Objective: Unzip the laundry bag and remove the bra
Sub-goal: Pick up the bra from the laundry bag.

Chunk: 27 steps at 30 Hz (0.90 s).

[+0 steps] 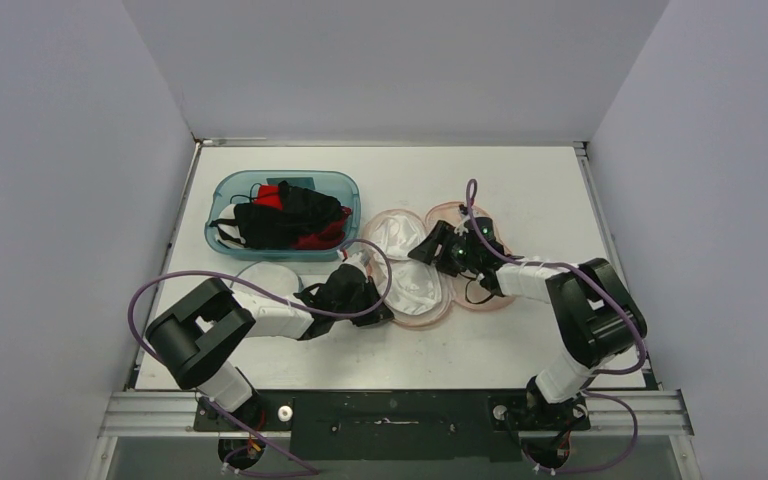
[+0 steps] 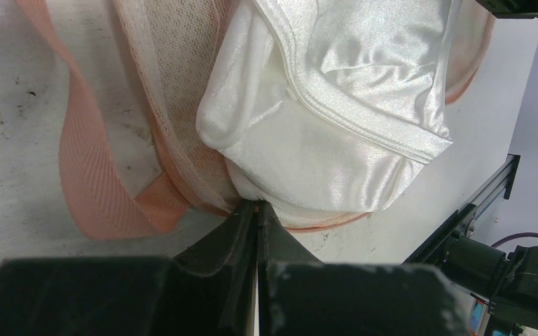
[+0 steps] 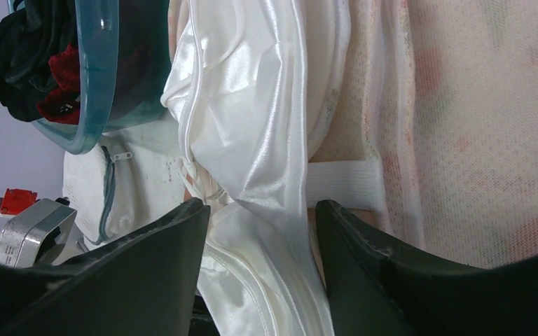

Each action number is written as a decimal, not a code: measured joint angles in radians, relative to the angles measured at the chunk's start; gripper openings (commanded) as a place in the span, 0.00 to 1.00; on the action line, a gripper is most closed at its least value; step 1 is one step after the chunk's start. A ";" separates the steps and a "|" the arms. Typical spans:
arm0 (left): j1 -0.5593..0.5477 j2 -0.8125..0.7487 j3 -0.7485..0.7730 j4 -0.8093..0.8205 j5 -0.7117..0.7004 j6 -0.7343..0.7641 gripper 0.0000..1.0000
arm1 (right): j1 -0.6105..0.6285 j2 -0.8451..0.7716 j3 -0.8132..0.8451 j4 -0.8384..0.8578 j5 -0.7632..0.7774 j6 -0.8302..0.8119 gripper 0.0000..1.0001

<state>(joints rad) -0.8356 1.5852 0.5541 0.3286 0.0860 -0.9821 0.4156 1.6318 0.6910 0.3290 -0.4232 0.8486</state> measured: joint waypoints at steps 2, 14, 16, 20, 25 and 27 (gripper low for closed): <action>0.000 0.000 0.000 -0.001 0.000 0.000 0.00 | -0.005 0.017 0.000 0.024 -0.012 0.010 0.46; 0.000 -0.032 0.000 -0.037 0.005 0.001 0.12 | -0.017 0.052 -0.010 0.080 -0.065 0.040 0.07; 0.000 -0.061 0.000 -0.057 0.004 0.003 0.20 | -0.017 0.042 -0.009 0.041 -0.063 0.018 0.06; 0.001 -0.131 0.000 -0.098 -0.004 0.006 0.35 | -0.016 -0.019 0.004 -0.079 -0.029 -0.060 0.05; 0.004 -0.235 0.000 -0.158 -0.012 0.009 0.47 | -0.008 -0.120 0.053 -0.216 0.039 -0.163 0.05; 0.006 -0.275 0.000 -0.179 -0.018 0.008 0.52 | -0.008 -0.152 0.071 -0.252 0.057 -0.192 0.05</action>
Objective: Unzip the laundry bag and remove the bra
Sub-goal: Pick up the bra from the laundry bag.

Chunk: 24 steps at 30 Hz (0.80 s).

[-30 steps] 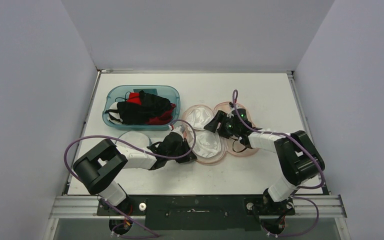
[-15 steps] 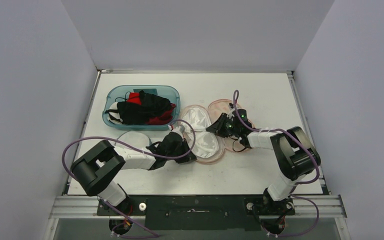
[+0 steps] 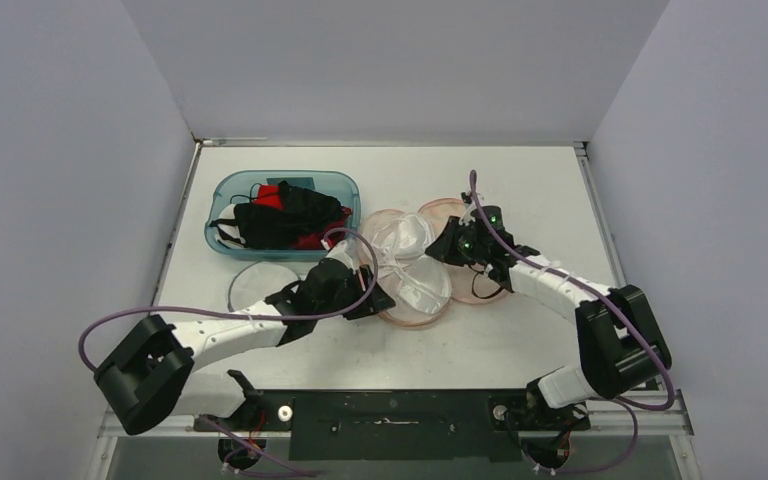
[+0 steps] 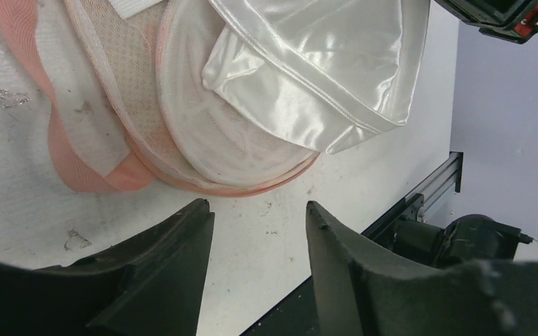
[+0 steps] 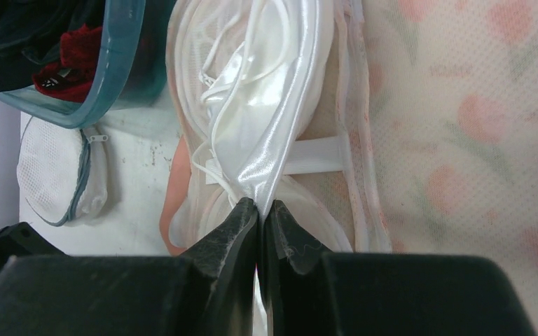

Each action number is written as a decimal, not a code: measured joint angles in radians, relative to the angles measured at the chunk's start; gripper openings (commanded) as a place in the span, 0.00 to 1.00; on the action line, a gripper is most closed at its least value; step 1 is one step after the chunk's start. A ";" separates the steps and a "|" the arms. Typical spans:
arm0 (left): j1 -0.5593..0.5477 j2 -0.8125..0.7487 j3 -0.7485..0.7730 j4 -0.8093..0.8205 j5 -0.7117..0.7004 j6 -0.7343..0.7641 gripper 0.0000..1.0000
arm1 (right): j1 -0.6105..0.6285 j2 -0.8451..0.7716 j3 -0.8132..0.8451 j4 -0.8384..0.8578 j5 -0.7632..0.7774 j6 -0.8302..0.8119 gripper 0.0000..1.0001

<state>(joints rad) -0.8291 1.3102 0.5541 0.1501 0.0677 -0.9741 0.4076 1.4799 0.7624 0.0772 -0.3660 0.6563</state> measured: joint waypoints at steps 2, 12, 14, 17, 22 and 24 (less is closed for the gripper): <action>0.002 -0.044 0.000 -0.024 -0.008 0.000 0.58 | 0.000 -0.025 0.013 -0.031 0.009 -0.022 0.05; 0.071 -0.292 0.000 -0.174 -0.087 0.019 0.86 | 0.005 -0.107 0.127 -0.199 -0.017 -0.105 0.05; 0.111 -0.349 0.000 -0.191 -0.105 0.022 0.87 | 0.007 -0.134 0.144 -0.207 -0.033 -0.123 0.05; 0.163 -0.415 0.000 -0.192 -0.115 0.023 0.87 | 0.022 -0.166 0.159 -0.210 -0.063 -0.148 0.05; 0.213 -0.482 -0.011 -0.134 -0.115 0.043 0.90 | 0.077 -0.171 0.177 -0.216 -0.110 -0.199 0.05; 0.223 -0.515 -0.034 -0.087 -0.115 0.059 0.92 | 0.108 -0.171 0.193 -0.224 -0.123 -0.225 0.05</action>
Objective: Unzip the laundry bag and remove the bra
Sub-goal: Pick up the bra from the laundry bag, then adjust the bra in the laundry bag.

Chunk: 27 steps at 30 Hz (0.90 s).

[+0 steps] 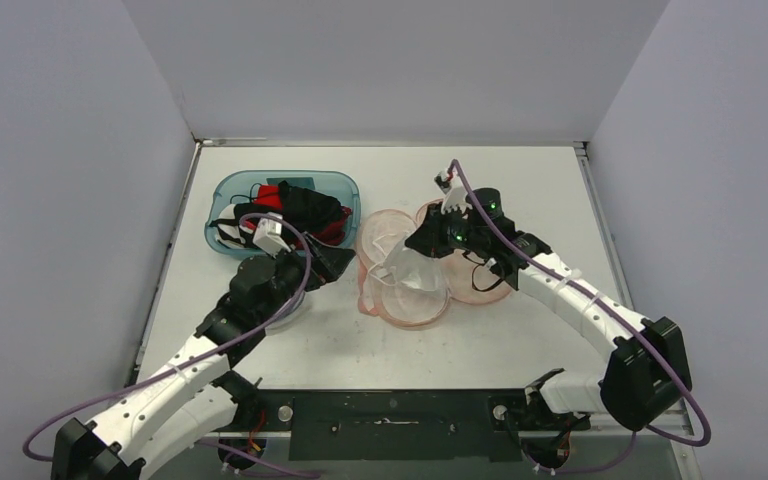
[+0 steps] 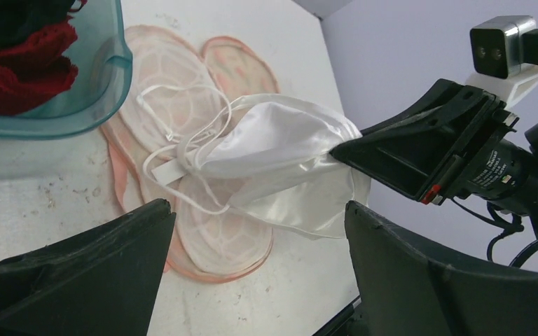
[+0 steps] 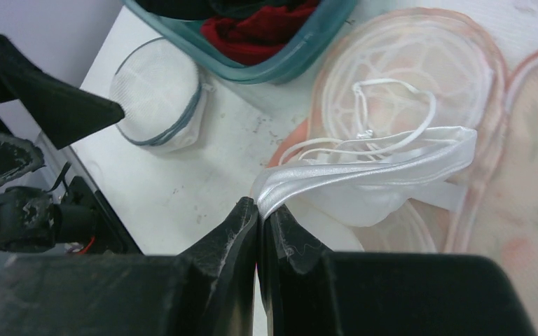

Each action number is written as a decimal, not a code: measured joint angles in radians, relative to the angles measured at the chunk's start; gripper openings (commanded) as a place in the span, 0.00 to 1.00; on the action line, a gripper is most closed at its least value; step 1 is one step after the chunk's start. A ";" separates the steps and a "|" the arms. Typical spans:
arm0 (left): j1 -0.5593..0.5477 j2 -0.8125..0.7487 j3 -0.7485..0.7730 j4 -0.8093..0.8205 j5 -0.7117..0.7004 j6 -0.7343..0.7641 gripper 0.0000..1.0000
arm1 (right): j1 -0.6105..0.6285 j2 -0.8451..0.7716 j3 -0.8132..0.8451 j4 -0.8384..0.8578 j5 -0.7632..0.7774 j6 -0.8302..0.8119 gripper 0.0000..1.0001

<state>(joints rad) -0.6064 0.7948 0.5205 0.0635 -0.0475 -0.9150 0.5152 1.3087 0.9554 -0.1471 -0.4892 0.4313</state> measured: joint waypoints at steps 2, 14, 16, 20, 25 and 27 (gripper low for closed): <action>0.005 -0.036 -0.019 0.032 0.000 0.017 0.93 | 0.023 0.000 0.021 -0.003 -0.012 -0.021 0.05; 0.014 -0.035 -0.050 0.090 0.038 0.045 0.96 | -0.093 0.049 -0.161 0.115 0.020 0.054 0.05; 0.014 -0.003 -0.076 0.102 0.074 0.026 0.97 | -0.111 0.063 -0.207 0.115 0.042 0.077 0.05; 0.014 0.094 -0.142 0.156 0.168 -0.030 0.97 | -0.115 0.052 -0.269 0.127 0.075 0.106 0.05; -0.017 0.230 -0.161 0.256 0.226 -0.080 0.97 | -0.117 0.018 -0.325 0.158 0.097 0.134 0.09; -0.045 0.290 -0.146 0.289 0.230 -0.093 0.97 | -0.118 0.010 -0.343 0.179 0.102 0.151 0.20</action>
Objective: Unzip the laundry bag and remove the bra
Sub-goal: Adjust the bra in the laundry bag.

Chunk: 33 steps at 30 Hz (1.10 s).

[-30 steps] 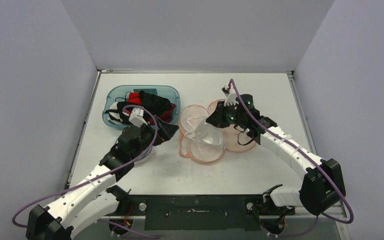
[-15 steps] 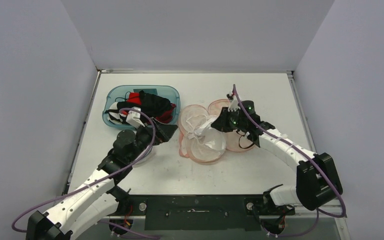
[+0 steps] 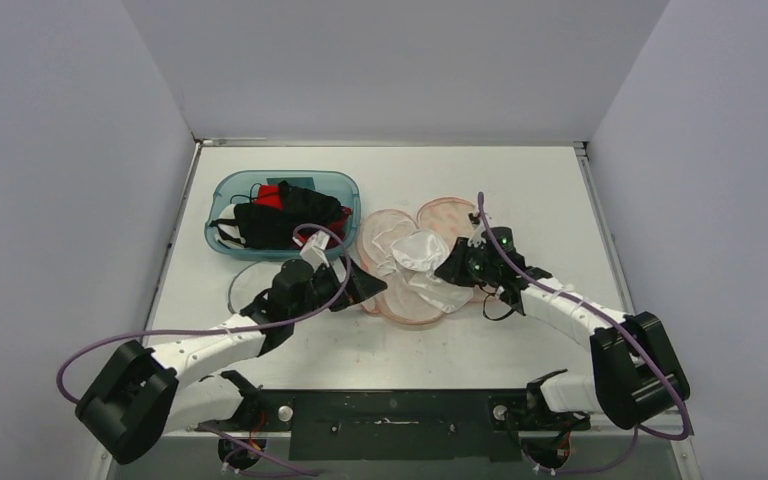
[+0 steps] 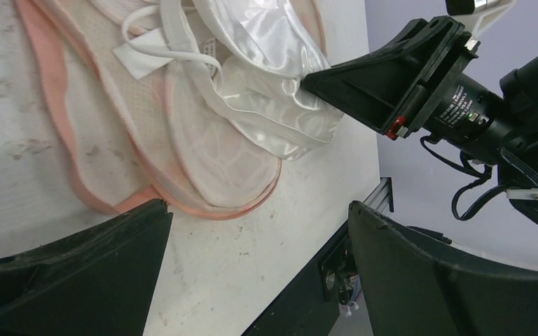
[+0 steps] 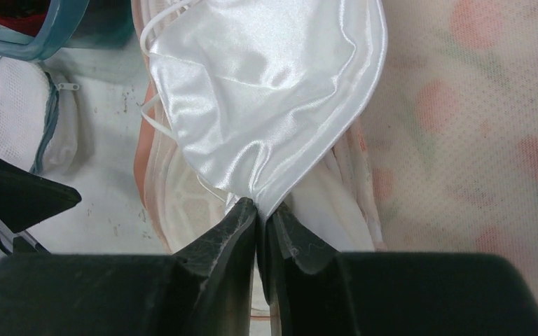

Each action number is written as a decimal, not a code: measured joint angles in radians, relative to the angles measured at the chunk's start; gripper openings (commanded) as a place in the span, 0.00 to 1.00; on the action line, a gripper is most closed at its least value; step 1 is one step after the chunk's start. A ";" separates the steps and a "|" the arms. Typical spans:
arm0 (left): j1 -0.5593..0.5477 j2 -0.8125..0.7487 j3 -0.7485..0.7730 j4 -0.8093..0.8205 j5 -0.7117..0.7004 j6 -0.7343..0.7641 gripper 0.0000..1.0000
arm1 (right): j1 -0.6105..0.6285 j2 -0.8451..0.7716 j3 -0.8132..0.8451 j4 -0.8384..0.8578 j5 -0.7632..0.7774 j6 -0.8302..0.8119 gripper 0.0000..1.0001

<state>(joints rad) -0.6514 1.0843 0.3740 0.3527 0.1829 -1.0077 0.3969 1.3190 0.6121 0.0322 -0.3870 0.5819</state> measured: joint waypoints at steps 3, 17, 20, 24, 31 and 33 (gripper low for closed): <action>-0.033 0.109 0.054 0.045 0.002 -0.011 0.94 | -0.005 -0.007 -0.028 0.028 0.010 0.034 0.49; -0.057 0.398 0.217 0.131 -0.041 -0.025 0.81 | -0.018 -0.063 -0.071 0.116 0.087 0.117 0.65; -0.059 0.405 0.217 0.129 -0.048 -0.025 0.80 | -0.018 -0.031 -0.071 0.148 0.087 0.132 0.34; -0.057 0.379 0.217 0.083 -0.068 -0.017 0.81 | -0.017 -0.025 -0.072 0.184 0.074 0.126 0.14; 0.028 0.177 0.251 -0.115 -0.100 0.060 0.88 | 0.092 -0.064 -0.031 0.117 0.119 -0.009 0.05; 0.065 0.135 0.294 -0.160 -0.092 0.095 0.89 | 0.156 -0.096 -0.009 0.090 0.149 -0.066 0.05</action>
<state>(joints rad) -0.5861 1.2198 0.6685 0.1925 0.0910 -0.9131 0.5529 1.2228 0.6033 0.1219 -0.2382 0.5156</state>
